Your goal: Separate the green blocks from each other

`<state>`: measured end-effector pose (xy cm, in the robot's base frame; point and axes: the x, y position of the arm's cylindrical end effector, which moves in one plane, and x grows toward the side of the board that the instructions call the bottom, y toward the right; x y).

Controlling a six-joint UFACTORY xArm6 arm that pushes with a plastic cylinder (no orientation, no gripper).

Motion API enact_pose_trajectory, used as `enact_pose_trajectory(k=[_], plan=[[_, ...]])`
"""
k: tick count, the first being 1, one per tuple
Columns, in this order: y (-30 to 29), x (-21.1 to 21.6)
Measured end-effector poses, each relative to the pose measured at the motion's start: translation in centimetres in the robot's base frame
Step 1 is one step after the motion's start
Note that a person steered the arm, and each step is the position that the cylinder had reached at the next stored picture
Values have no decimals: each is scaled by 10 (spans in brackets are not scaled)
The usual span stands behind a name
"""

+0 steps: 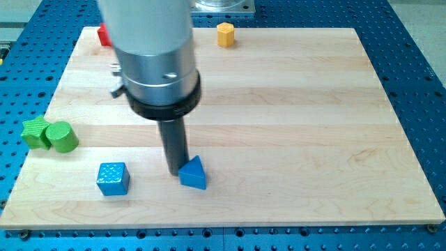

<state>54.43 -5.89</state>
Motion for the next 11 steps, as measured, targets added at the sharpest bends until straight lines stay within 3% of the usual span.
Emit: enact_pose_trajectory(k=[4, 5, 7, 8, 9, 10, 11], plan=[[-227, 1], [-245, 5], [-230, -102], [-174, -125], [-169, -131], [-207, -116], [-211, -72]])
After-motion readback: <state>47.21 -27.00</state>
